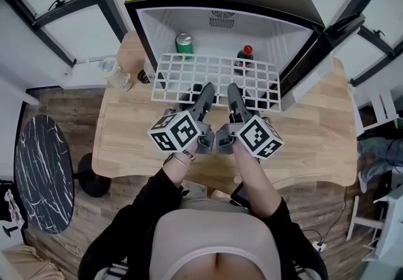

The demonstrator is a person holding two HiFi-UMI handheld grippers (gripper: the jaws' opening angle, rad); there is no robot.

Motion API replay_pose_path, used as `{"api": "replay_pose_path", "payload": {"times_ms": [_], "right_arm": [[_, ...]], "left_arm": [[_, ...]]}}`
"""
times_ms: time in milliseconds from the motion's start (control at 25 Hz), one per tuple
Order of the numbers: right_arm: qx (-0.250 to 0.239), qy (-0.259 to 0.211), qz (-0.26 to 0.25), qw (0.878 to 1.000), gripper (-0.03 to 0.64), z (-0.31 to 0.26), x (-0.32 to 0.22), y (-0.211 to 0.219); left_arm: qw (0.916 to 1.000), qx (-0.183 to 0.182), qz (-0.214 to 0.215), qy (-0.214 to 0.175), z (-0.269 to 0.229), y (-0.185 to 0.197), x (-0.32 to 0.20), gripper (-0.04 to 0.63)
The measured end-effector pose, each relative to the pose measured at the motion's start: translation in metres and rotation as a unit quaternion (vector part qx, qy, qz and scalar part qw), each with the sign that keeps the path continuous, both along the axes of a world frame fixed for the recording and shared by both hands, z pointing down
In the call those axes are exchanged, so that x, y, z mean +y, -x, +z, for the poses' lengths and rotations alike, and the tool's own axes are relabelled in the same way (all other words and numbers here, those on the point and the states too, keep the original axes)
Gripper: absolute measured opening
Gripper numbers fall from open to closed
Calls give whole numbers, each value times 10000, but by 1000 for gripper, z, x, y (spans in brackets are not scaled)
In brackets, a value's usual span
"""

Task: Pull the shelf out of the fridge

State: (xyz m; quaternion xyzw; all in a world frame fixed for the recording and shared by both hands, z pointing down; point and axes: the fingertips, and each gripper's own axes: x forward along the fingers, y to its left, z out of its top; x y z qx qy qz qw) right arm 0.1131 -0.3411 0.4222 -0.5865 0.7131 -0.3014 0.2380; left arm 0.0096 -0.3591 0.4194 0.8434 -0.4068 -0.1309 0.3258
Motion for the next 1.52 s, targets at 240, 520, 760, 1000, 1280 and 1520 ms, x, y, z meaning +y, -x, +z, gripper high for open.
{"api": "replay_pose_path", "payload": {"times_ms": [240,520,760,1000,1280,1520], "right_arm": [[-9,20,-14,10000,166,0,7,2],[6,157,-84,9998,166,6,19,4],[-2,99,-203,9997,166,2,32,3],[67,-69,-249,9996,166,-11,50,2],[103,-240,-311,9992,166,-27,79,-1],[61,-250,-343,9991,166,-30,106,-8]], "left_arm": [[10000,5,-35,5,1,2,7,181],[10000,8,-53,81,7,4,19,183],[10000,7,-51,-2,3,3,33,183],[9998,12,-64,-180,-10,1,53,184],[9993,14,-63,-382,-27,-3,82,186],[9991,-30,-65,-410,-32,-10,110,187]]}}
